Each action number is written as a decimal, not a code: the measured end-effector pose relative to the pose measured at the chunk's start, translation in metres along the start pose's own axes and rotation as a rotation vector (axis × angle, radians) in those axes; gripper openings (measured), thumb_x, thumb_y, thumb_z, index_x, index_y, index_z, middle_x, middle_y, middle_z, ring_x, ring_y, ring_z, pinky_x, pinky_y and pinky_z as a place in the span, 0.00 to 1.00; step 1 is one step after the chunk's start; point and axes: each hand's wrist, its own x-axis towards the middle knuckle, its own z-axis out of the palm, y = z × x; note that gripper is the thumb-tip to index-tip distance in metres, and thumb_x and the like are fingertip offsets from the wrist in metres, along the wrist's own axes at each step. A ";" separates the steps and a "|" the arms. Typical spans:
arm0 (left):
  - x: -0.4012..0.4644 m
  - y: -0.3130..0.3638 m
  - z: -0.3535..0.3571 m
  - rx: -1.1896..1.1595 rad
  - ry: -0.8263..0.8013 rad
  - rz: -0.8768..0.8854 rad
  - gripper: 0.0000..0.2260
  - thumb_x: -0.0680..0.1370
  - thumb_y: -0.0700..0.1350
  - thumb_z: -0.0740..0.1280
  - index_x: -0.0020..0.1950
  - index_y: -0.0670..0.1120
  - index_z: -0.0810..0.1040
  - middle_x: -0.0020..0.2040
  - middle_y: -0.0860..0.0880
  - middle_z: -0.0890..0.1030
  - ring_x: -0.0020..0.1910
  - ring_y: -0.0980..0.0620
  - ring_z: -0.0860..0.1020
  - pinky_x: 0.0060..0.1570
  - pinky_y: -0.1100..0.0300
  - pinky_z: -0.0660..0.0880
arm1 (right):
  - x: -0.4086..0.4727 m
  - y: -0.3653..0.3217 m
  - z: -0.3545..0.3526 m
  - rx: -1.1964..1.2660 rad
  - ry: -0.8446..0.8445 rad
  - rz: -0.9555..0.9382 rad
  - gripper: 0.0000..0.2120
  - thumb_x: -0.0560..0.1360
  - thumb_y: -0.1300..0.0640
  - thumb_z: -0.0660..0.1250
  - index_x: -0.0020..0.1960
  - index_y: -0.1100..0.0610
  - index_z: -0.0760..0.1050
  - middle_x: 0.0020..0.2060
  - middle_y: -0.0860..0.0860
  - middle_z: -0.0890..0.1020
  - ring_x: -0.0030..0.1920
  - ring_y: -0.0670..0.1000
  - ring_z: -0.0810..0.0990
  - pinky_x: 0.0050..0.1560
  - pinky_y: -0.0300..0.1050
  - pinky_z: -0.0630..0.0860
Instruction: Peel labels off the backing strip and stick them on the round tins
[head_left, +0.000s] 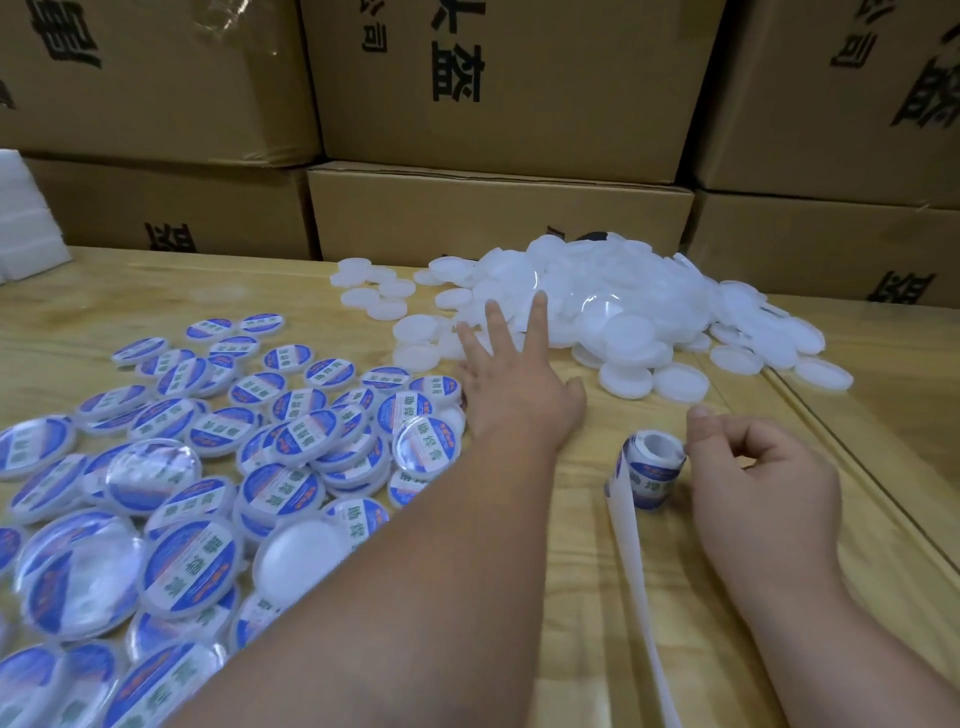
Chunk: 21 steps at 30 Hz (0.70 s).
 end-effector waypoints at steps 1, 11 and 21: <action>0.007 0.000 0.001 0.006 -0.007 -0.019 0.42 0.77 0.62 0.63 0.79 0.65 0.34 0.82 0.47 0.34 0.79 0.34 0.34 0.75 0.34 0.50 | 0.001 0.001 0.001 0.007 -0.001 0.002 0.17 0.78 0.50 0.70 0.33 0.55 0.76 0.38 0.46 0.83 0.44 0.34 0.79 0.45 0.34 0.69; 0.045 0.001 0.014 0.049 0.137 0.030 0.22 0.80 0.51 0.64 0.74 0.58 0.65 0.70 0.48 0.67 0.67 0.43 0.66 0.60 0.50 0.65 | 0.005 0.005 0.004 0.086 -0.001 0.012 0.20 0.78 0.53 0.69 0.30 0.55 0.70 0.28 0.44 0.74 0.34 0.45 0.73 0.40 0.36 0.69; 0.005 0.008 0.010 0.016 0.182 0.111 0.17 0.81 0.47 0.62 0.70 0.53 0.70 0.65 0.48 0.71 0.64 0.44 0.69 0.56 0.51 0.67 | 0.005 0.003 0.005 0.084 -0.004 0.002 0.20 0.79 0.54 0.69 0.32 0.63 0.70 0.32 0.54 0.76 0.35 0.50 0.72 0.40 0.45 0.70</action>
